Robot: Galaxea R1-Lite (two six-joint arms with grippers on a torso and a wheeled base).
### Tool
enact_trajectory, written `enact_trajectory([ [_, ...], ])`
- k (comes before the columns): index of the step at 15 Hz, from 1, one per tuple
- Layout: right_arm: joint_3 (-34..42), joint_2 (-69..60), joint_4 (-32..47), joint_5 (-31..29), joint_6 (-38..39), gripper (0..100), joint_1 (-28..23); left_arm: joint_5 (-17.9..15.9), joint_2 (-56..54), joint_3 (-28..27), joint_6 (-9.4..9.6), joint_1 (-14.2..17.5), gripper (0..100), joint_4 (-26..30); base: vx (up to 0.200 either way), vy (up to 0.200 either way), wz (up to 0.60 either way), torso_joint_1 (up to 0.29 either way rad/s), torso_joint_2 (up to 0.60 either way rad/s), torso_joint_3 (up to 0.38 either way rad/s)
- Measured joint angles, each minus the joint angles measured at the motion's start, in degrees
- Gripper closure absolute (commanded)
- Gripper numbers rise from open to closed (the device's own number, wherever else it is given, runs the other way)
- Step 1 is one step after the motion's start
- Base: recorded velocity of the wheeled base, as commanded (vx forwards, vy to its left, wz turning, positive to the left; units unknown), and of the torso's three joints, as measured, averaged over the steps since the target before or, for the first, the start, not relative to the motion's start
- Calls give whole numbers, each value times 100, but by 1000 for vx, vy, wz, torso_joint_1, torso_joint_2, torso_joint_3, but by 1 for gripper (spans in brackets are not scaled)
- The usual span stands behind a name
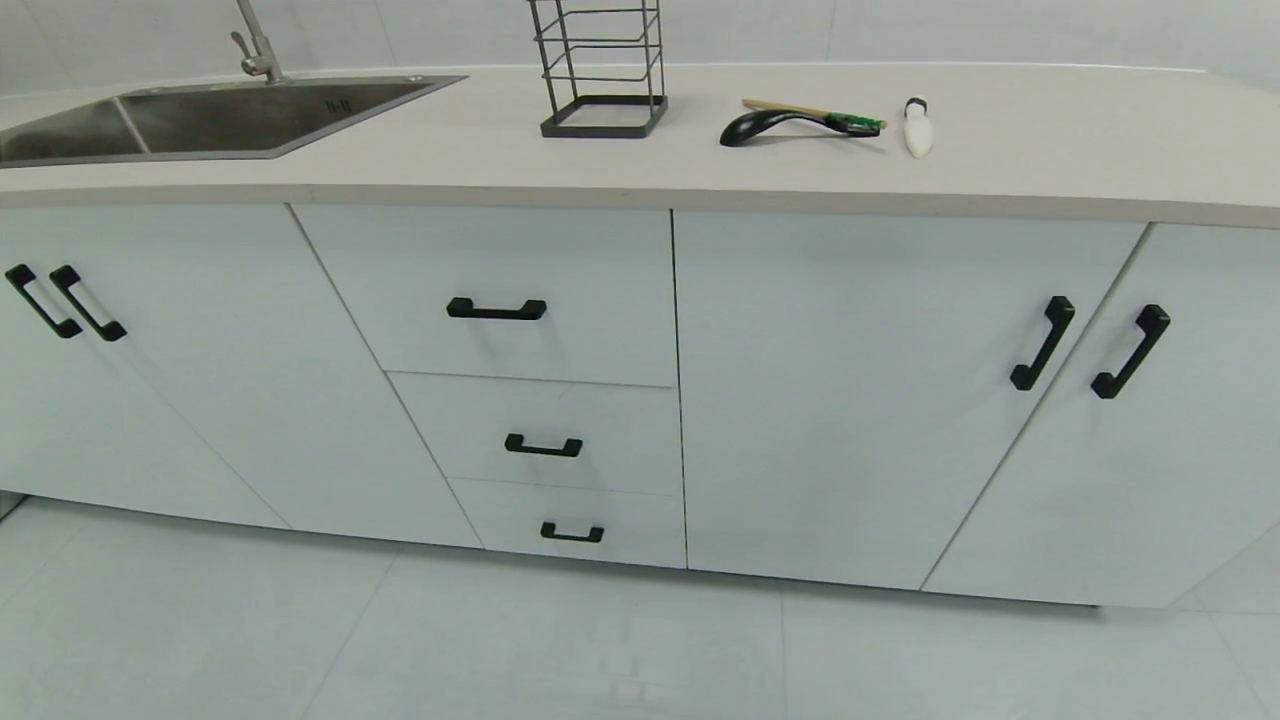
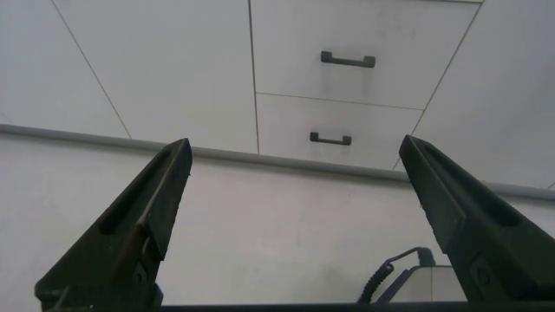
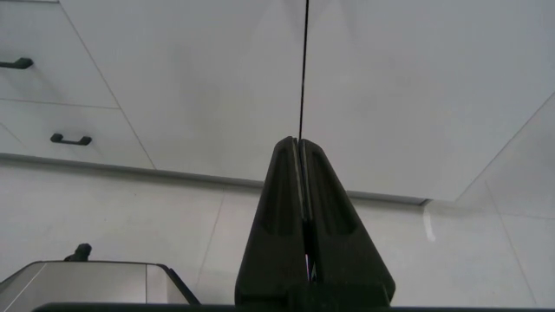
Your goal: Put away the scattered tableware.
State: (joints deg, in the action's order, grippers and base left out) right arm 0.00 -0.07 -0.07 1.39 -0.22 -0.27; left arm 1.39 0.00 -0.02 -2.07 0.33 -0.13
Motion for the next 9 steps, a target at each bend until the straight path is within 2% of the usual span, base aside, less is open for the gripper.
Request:
enact_trajectory([
  [7,0,0,0,0,-2,100,0,-24,0,2,60,-40,0,-128,0,0,0,0,0,0],
  [9,0,0,0,0,-2,100,0,-152,21,-217,450,-38,0,-692,0,0,0,0,0,0],
])
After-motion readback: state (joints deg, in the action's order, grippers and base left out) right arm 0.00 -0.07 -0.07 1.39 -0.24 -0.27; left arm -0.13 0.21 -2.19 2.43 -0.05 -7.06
